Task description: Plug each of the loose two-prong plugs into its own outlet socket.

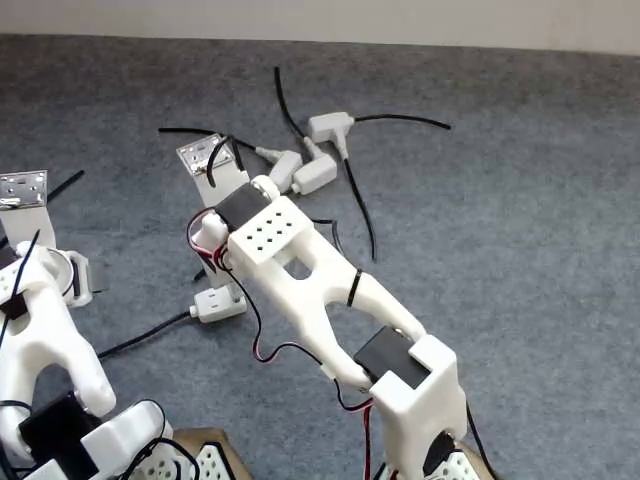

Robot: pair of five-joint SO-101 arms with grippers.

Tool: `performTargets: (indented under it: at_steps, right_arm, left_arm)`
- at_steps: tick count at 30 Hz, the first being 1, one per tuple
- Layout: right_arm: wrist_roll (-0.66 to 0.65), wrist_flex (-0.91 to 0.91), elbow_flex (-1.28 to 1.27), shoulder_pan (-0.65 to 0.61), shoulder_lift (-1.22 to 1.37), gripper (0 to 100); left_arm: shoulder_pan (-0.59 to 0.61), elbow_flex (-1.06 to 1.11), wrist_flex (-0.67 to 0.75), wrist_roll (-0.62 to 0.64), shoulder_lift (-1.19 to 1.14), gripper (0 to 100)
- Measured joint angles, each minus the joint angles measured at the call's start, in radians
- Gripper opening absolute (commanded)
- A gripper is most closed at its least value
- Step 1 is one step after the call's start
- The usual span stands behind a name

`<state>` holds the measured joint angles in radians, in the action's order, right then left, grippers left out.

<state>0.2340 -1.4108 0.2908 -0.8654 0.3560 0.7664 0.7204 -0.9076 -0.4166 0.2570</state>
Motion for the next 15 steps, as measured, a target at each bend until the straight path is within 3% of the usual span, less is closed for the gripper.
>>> performTargets:
  at_steps: [15]
  right_arm:
    - [-0.021,-0.005,0.049,0.005,0.002,0.7]
  left_arm:
    - [0.000,0.000,0.000,0.000,0.000,29]
